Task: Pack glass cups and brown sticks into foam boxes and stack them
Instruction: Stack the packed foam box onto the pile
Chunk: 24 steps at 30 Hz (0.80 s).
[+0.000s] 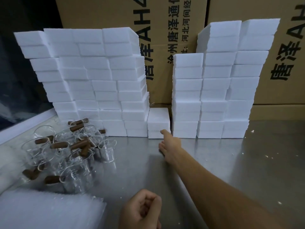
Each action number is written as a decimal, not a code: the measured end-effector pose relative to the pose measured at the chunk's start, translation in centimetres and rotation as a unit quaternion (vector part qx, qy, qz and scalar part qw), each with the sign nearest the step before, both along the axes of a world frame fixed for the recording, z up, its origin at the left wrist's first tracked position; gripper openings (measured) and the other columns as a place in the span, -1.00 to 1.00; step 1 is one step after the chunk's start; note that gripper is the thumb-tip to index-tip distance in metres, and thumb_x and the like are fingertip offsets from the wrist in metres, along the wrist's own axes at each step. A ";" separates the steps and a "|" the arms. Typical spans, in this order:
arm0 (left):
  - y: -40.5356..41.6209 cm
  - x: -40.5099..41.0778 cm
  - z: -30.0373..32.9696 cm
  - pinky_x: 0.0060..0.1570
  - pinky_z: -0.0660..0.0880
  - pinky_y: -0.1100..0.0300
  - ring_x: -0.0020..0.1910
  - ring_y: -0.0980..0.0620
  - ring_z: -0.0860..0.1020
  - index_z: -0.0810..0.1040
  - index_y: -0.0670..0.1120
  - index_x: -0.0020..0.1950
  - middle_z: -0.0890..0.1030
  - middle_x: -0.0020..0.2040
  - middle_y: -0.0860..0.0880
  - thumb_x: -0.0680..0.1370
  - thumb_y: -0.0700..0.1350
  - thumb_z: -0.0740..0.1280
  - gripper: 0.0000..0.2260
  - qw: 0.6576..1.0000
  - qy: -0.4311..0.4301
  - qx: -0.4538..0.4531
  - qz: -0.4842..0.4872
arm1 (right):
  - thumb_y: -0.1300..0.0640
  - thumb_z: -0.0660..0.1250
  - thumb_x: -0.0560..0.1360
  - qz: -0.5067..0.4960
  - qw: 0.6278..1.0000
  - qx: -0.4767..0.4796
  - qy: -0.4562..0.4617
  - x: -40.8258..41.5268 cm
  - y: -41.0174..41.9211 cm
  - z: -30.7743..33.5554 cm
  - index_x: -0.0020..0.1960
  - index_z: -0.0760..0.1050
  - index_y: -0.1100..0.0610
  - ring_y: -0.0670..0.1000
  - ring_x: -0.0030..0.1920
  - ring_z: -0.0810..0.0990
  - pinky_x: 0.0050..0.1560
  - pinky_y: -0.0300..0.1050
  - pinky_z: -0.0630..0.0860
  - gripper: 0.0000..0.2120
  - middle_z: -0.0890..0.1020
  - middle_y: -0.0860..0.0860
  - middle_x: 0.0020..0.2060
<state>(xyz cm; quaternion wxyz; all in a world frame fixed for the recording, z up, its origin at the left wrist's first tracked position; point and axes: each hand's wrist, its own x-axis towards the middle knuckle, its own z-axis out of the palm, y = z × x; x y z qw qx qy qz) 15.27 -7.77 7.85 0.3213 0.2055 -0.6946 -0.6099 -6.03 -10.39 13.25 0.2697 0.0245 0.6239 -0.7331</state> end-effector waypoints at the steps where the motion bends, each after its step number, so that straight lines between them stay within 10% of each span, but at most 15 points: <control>1: 0.1 0.1 0.1 -0.62 0.25 0.34 -0.65 0.04 0.42 0.58 -0.15 -0.38 0.48 -0.56 -0.27 0.48 -0.39 0.40 -0.74 1.000 -0.002 0.000 0.000 | -0.03 0.39 0.51 0.016 0.996 -0.062 -0.064 -0.3 -0.2 0.1 0.28 0.37 0.18 0.07 -0.26 0.61 -0.12 -0.09 0.58 -0.54 0.60 0.12 -0.22; 3: 0.3 0.1 0.2 -0.65 0.24 0.35 -0.66 0.02 0.41 0.58 -0.16 -0.38 0.47 -0.55 -0.31 0.49 -0.38 0.39 -0.74 1.000 -0.005 0.010 -0.001 | -0.12 0.42 0.49 0.039 0.983 -0.130 -0.124 -0.9 -0.5 0.5 0.54 0.19 0.11 0.13 0.33 0.52 0.36 -0.01 0.44 -0.24 0.48 0.20 0.38; 6: 0.3 0.1 0.2 -0.67 0.23 0.33 -0.68 -0.01 0.38 0.56 -0.19 -0.37 0.45 -0.53 -0.35 0.50 -0.38 0.38 -0.75 1.000 -0.004 0.027 0.000 | -0.23 0.46 0.43 0.041 0.977 -0.150 -0.148 -1.5 -1.0 1.5 0.62 0.03 0.04 0.07 0.53 0.27 0.51 0.07 0.25 -0.04 0.20 0.13 0.57; 15: 0.0 0.1 -0.1 -0.67 0.26 0.29 -0.64 -0.05 0.40 0.58 -0.09 -0.36 0.46 -0.57 -0.19 0.52 -0.34 0.39 -0.73 1.000 -0.008 0.021 -0.006 | -0.37 0.40 0.33 0.076 0.988 -0.003 -0.135 -3.1 -2.9 4.1 0.23 0.36 0.06 0.19 0.19 0.47 0.15 0.25 0.43 -0.32 0.47 0.12 0.13; 18: 0.0 0.0 -0.1 -0.67 0.28 0.28 -0.64 -0.05 0.40 0.58 -0.07 -0.36 0.48 -0.55 -0.19 0.52 -0.34 0.38 -0.71 1.000 -0.004 0.020 -0.006 | -0.38 0.46 0.23 0.009 0.983 0.002 -0.181 -2.8 -3.1 4.3 -0.08 0.34 0.16 0.14 -0.23 0.43 -0.02 0.12 0.49 -0.34 0.41 0.07 -0.17; 24: 0.2 0.3 0.4 -0.66 0.26 0.30 -0.65 0.00 0.37 0.55 -0.17 -0.36 0.47 -0.54 -0.19 0.54 -0.36 0.35 -0.73 0.999 -0.001 0.047 -0.003 | -0.38 0.39 0.30 0.016 0.986 -0.034 -0.161 0.9 -0.6 3.2 -0.04 0.42 0.10 -0.02 -0.32 0.37 -0.14 -0.14 0.43 -0.43 0.44 -0.02 -0.22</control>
